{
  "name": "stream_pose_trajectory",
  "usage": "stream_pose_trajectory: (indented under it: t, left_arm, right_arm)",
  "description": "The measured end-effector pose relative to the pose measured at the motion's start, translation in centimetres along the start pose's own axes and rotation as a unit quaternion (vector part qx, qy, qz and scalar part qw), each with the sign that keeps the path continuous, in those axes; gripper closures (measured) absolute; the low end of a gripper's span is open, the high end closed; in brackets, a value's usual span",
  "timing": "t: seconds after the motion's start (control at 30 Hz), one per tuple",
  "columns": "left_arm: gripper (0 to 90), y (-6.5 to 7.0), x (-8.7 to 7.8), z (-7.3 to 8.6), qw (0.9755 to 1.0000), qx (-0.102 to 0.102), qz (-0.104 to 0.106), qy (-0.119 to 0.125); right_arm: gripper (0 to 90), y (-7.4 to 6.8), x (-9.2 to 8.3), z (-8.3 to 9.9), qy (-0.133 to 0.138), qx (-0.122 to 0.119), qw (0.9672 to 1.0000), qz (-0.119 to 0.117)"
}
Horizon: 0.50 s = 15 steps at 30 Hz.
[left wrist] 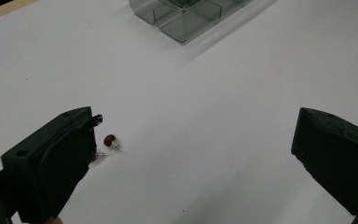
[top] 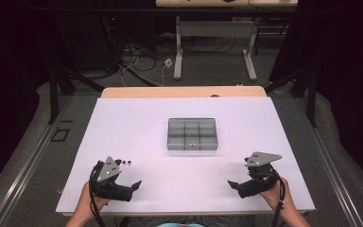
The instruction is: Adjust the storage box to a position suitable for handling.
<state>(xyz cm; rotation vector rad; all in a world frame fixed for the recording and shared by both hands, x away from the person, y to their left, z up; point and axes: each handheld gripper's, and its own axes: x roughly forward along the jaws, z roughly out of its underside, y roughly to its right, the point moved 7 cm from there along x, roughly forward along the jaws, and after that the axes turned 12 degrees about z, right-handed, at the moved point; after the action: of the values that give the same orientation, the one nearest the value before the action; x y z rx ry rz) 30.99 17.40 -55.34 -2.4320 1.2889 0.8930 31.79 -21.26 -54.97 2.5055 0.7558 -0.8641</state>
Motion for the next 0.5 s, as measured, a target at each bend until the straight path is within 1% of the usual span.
stream_pose_trajectory:
  t: [0.07, 0.1, 0.13, 0.23, 0.33, 0.4, 0.47, 0.5]
  left_arm:
    - [0.0, 0.0, 0.0, 0.0, 1.0000, -0.001, 0.000, 0.001]
    - [0.0, 0.0, 0.0, 0.0, 1.0000, 0.001, 0.000, -0.003]
    - [0.0, 0.0, 0.1, 0.0, 1.0000, -0.001, 0.001, -0.003]
    - [0.0, 0.0, 0.2, 0.0, 1.0000, -0.001, 0.000, 0.000]
    - [0.0, 0.0, 0.2, 0.0, 1.0000, -0.002, 0.000, 0.000]
    - [0.0, 0.0, 0.2, 0.0, 1.0000, -0.002, -0.001, -0.001]
    - [0.0, 0.0, 0.2, 0.0, 1.0000, -0.002, -0.001, 0.000]
    - [0.0, 0.1, 0.2, 0.0, 1.0000, -0.002, 0.000, -0.002]
  right_arm:
    - [0.0, 0.1, 0.3, -0.2, 0.000, 0.000, 1.0000, -0.001]
    - [0.0, 0.2, 0.4, -0.3, -0.001, 0.001, 1.0000, 0.002]
    - [0.0, 0.3, 0.6, -0.4, 0.000, -0.003, 1.0000, 0.001]
    - [0.0, 0.5, 1.1, -0.9, 0.000, -0.001, 1.0000, 0.006]
    - [0.0, 0.7, 1.3, -1.1, -0.001, -0.004, 1.0000, 0.005]
    - [0.0, 0.9, 1.6, -1.3, 0.003, -0.003, 1.0000, 0.008]
    - [0.0, 1.1, 1.9, -1.6, -0.003, 0.001, 1.0000, 0.009]
    - [0.0, 1.4, 2.4, -1.9, 0.000, -0.003, 0.9999, 0.013]
